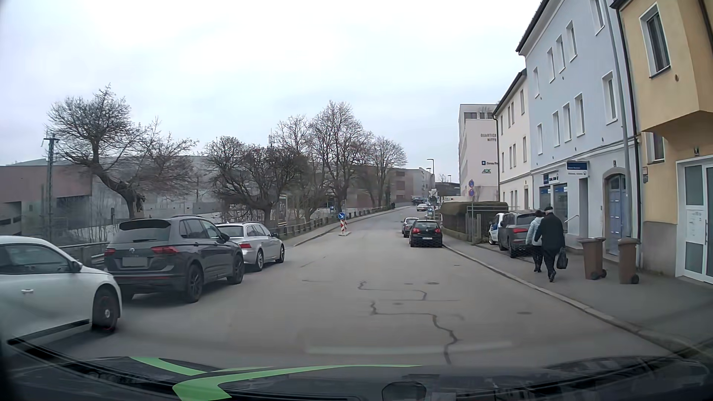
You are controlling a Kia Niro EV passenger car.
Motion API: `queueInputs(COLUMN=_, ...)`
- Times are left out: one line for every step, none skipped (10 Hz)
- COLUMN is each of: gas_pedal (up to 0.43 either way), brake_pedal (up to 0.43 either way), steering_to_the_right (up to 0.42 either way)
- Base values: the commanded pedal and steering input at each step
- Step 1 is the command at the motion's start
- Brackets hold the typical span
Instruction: Follow the waypoints while adhering to traffic rules and regulations
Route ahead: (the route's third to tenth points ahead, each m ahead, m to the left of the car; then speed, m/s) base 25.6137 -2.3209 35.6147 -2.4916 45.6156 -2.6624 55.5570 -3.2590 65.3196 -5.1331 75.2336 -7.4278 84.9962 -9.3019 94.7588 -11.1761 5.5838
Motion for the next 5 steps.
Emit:
queueInputs(gas_pedal=0.047, brake_pedal=0.000, steering_to_the_right=-0.004)
queueInputs(gas_pedal=0.047, brake_pedal=0.000, steering_to_the_right=-0.005)
queueInputs(gas_pedal=0.047, brake_pedal=0.000, steering_to_the_right=-0.007)
queueInputs(gas_pedal=0.039, brake_pedal=0.000, steering_to_the_right=-0.010)
queueInputs(gas_pedal=0.039, brake_pedal=0.000, steering_to_the_right=-0.010)
